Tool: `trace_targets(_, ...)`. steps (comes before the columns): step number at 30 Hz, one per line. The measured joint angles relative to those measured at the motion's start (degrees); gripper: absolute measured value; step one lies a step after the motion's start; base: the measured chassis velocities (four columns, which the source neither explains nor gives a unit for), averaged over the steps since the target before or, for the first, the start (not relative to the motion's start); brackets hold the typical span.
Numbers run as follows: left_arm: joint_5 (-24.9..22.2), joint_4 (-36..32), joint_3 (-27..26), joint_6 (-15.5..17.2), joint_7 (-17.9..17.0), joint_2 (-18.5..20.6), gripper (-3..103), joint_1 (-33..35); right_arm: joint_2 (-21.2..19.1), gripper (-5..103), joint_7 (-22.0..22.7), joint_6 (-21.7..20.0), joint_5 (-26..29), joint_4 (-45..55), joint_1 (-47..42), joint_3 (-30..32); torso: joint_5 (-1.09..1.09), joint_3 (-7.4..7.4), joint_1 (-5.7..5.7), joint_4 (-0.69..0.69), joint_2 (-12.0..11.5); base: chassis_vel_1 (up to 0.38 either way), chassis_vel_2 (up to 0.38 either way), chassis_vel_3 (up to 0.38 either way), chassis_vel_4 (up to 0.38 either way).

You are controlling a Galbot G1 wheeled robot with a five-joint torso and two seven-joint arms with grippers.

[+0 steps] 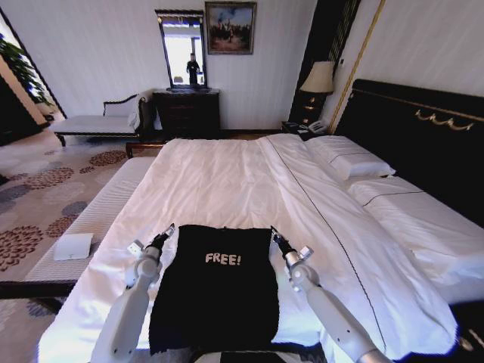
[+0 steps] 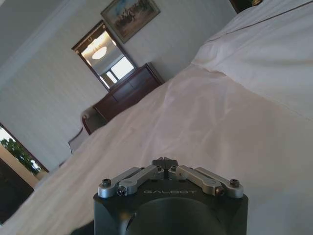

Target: Fold the clothes on the bed.

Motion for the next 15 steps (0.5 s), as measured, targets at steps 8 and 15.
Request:
trace_targets(8,0.99,0.04,0.23,-0.02,0.34,-0.9,100,1.14,0.89,19,-0.05,-0.86,-0.55,-2.58,-0.01,0.06,0.0,-0.01,-0.01,0.02,0.0,0.0,0.0,0.0,0.0)
trace_targets(15,1.07,-1.23,-0.18,-0.08,0.3,0.52,100,1.99,2.36,46,-1.34,-1.38,-0.29,-5.59,0.13,0.1,0.01,-0.01,-0.01,0.01,0.0,0.0,0.0,0.0,0.0)
